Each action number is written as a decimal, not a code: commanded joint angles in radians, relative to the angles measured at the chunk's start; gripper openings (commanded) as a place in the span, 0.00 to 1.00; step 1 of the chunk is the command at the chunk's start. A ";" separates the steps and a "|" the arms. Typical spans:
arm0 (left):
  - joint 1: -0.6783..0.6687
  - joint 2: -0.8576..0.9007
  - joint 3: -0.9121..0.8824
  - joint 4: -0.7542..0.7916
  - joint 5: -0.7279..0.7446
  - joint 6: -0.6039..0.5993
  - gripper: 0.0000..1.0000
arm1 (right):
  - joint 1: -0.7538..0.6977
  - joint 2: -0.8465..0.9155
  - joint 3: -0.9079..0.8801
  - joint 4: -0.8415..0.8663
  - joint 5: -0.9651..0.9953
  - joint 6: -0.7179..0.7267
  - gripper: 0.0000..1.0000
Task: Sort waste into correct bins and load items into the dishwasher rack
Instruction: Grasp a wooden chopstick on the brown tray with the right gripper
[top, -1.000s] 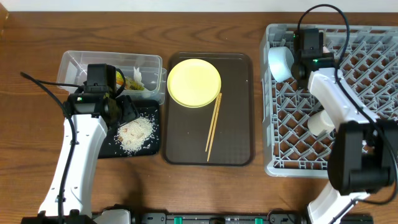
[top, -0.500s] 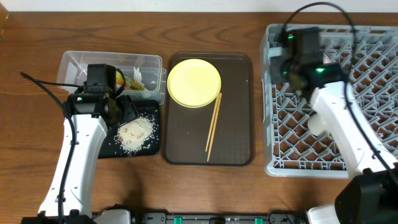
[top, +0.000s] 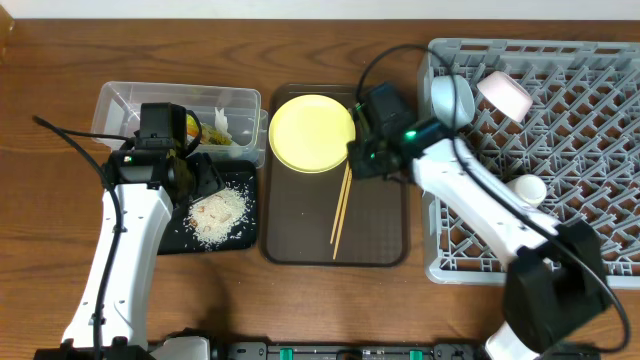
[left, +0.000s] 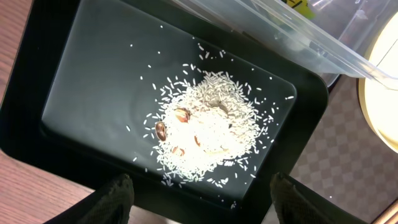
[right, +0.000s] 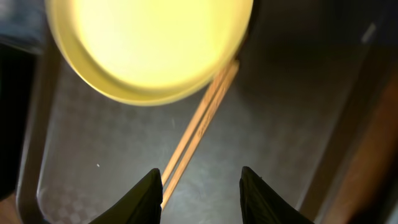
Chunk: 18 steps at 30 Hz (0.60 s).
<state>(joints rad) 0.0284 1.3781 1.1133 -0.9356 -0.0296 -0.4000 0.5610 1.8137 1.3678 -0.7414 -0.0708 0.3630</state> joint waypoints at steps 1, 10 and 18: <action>0.004 -0.013 0.004 -0.002 -0.005 -0.006 0.73 | 0.032 0.057 -0.004 -0.013 0.037 0.153 0.39; 0.004 -0.013 0.004 -0.002 -0.005 -0.006 0.73 | 0.087 0.176 -0.004 -0.006 0.047 0.226 0.38; 0.004 -0.013 0.004 -0.002 -0.005 -0.006 0.73 | 0.101 0.218 -0.004 -0.005 0.092 0.265 0.38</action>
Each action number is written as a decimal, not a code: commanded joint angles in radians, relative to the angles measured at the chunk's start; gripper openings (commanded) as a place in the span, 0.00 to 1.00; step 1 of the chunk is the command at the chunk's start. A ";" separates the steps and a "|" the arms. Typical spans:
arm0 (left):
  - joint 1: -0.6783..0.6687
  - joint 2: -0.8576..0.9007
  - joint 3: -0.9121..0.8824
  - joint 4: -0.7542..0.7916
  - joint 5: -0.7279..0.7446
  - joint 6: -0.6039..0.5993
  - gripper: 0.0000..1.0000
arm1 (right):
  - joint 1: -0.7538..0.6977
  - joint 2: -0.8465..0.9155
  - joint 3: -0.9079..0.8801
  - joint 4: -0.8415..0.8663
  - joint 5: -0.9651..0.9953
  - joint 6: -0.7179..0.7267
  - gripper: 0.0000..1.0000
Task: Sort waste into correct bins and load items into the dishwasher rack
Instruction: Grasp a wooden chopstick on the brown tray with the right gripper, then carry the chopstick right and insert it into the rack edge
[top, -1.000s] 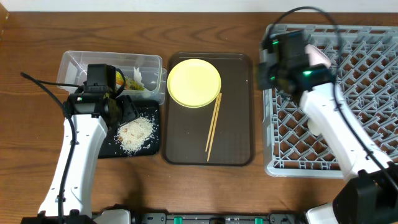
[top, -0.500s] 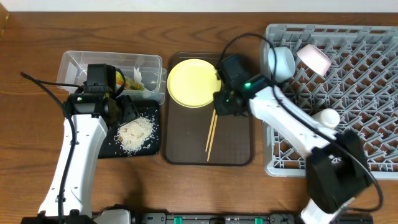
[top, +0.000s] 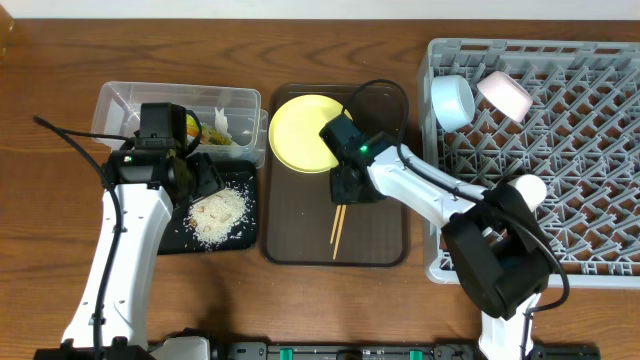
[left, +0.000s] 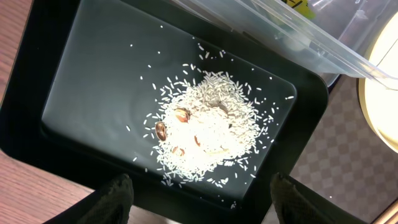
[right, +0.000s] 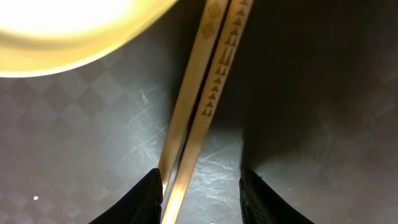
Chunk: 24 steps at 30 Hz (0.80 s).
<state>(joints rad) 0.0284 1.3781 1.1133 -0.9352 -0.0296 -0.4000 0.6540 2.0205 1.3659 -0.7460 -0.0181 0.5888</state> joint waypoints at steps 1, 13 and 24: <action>0.004 -0.013 0.004 -0.002 -0.005 -0.006 0.73 | 0.008 0.011 -0.002 -0.003 0.051 0.040 0.38; 0.004 -0.013 0.004 -0.002 -0.005 -0.006 0.73 | 0.008 0.011 -0.008 -0.022 0.071 0.040 0.38; 0.004 -0.013 0.004 -0.002 -0.005 -0.006 0.73 | 0.007 0.011 -0.008 -0.048 0.072 0.045 0.19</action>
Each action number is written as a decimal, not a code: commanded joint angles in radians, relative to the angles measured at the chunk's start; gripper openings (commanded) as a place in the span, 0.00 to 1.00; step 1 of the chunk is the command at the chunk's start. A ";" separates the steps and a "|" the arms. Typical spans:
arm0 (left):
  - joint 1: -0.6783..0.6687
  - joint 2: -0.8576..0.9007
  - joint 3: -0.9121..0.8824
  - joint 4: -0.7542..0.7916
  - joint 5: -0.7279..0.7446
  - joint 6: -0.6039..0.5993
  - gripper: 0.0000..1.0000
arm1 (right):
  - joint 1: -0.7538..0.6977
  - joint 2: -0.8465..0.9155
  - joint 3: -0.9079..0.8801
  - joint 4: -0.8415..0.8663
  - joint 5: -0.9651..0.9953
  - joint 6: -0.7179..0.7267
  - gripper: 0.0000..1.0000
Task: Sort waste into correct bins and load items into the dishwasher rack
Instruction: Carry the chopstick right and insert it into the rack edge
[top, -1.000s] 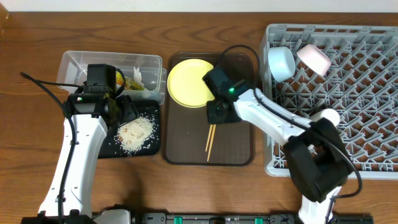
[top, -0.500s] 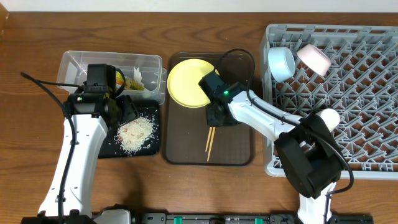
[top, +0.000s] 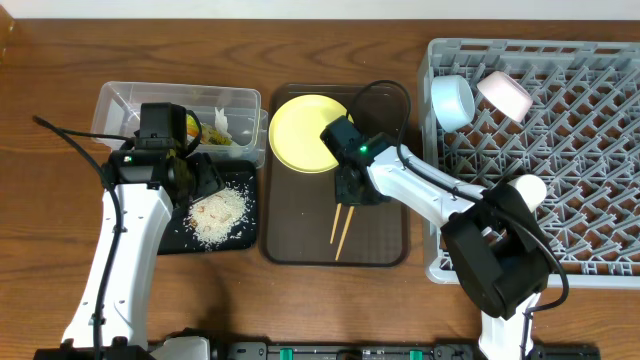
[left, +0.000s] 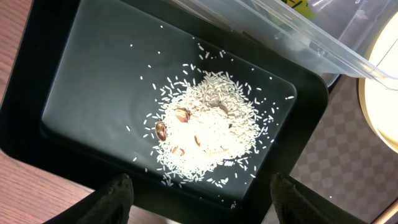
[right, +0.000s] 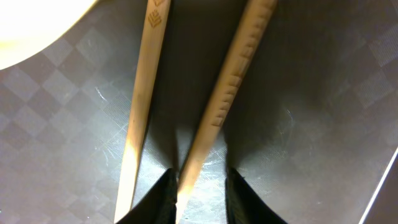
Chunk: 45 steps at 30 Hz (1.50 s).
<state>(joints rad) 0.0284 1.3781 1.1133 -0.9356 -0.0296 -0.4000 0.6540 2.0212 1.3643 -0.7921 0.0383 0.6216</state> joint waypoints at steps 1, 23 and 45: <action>0.004 -0.013 0.004 -0.002 -0.005 -0.006 0.74 | 0.007 0.010 -0.006 -0.002 0.016 0.014 0.17; 0.004 -0.013 0.004 -0.002 -0.005 -0.006 0.73 | -0.082 -0.053 -0.004 -0.013 0.017 -0.019 0.01; 0.004 -0.013 0.004 -0.001 -0.005 -0.006 0.74 | -0.413 -0.463 -0.047 -0.273 0.006 -0.391 0.01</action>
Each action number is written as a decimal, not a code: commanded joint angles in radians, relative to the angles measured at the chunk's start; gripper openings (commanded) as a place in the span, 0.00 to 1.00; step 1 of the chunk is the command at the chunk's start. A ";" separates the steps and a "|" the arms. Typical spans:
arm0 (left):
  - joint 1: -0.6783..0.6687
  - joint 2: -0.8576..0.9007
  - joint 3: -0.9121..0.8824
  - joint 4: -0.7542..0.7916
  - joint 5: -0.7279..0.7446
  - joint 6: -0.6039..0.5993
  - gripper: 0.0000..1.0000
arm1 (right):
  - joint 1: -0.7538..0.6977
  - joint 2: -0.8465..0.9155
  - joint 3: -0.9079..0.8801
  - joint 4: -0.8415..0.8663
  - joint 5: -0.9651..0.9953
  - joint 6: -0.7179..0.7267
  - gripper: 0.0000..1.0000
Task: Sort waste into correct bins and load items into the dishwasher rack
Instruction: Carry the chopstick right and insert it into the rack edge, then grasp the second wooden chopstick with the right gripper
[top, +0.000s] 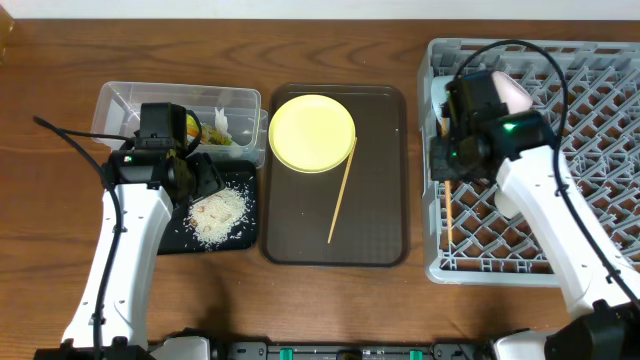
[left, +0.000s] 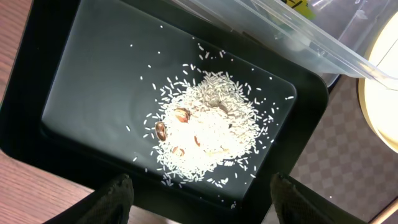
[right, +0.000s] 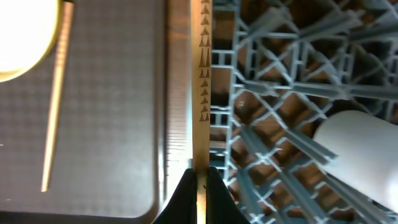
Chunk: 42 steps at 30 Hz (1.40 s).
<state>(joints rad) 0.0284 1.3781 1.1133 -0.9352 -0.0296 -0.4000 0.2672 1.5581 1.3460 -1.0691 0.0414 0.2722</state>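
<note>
My right gripper (right: 199, 180) is shut on one wooden chopstick (right: 201, 93), held over the left edge of the grey dishwasher rack (top: 560, 230). In the overhead view that chopstick (top: 449, 215) lies along the rack's left side. The other chopstick (top: 342, 195) lies on the brown tray (top: 385, 200), beside the yellow plate (top: 312, 133). Hanging open over the black tray (left: 93, 74) of spilled rice (left: 205, 130) is my left gripper (left: 199, 199), with nothing between its fingers.
A clear plastic bin (top: 180, 110) with scraps sits behind the black tray. A pink bowl (top: 510, 92) stands in the rack's far left corner, and a white cup (right: 360, 155) lies in the rack close to the held chopstick.
My right gripper was low on the brown tray with its fingers around one of two chopsticks. Now it is shut on that chopstick over the rack's left edge. The left arm is unchanged.
My right gripper stood open above the plate and the pair of chopsticks, then lower over them, then closing round one. Now one chopstick is held at the rack and the other stays on the tray. The left gripper stayed open over the rice throughout.
</note>
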 joint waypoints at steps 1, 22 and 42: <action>0.004 -0.013 0.004 -0.001 -0.005 -0.006 0.73 | -0.032 0.000 -0.044 0.014 0.001 -0.042 0.01; 0.004 -0.013 0.004 0.001 -0.005 -0.006 0.74 | -0.038 -0.001 -0.265 0.295 -0.012 -0.042 0.29; 0.004 -0.013 0.004 0.002 -0.005 -0.006 0.74 | 0.071 -0.042 -0.164 0.515 -0.376 -0.045 0.99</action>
<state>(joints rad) 0.0284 1.3781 1.1137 -0.9340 -0.0296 -0.4000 0.2825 1.4704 1.1759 -0.5671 -0.2661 0.2268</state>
